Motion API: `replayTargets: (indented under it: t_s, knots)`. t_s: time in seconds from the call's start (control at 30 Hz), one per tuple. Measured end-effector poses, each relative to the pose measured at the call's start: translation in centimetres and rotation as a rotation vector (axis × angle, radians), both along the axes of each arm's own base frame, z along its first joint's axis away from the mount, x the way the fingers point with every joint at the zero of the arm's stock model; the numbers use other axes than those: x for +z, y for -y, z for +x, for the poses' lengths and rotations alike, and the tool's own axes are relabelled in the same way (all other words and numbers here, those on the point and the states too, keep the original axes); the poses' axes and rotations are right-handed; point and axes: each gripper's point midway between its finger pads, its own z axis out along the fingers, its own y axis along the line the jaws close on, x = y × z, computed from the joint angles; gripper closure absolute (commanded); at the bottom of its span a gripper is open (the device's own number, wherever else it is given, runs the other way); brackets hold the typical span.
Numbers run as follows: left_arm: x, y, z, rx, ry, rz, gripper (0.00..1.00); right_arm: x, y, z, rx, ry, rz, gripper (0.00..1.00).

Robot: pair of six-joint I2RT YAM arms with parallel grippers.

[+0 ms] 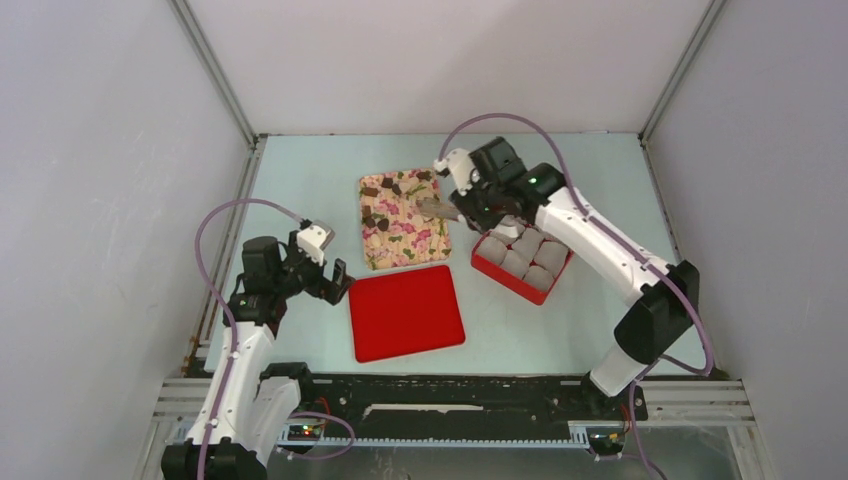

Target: Pack the chocolate

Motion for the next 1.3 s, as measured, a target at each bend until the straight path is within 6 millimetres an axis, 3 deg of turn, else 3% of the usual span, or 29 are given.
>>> replayTargets:
  t_s: [0.3, 0.4, 0.6, 0.97, 1.3]
  knots:
    - [-0.1, 0.1, -0.2, -0.015, -0.001, 0.004, 0.05, 0.0, 9.5, 2.9, -0.228, -0.022, 0.045, 0.84]
    - [-0.1, 0.1, -0.2, -0.016, -0.001, 0.004, 0.05, 0.2, 12.4, 2.8, -0.296, -0.018, 0.059, 0.85]
    - [-0.1, 0.1, -0.1, -0.019, 0.002, 0.010, 0.05, 0.9, 16.1, 1.9, -0.382, 0.002, 0.084, 0.87]
    - [-0.3, 0.1, -0.2, -0.020, -0.007, 0.010, 0.05, -1.8, 20.0, 1.0, -0.472, -0.042, 0.031, 0.85]
    - [-0.5, 0.1, -0.4, -0.020, -0.019, 0.009, 0.06, -3.3, 21.0, 3.0, -0.511, -0.049, 0.038, 0.81]
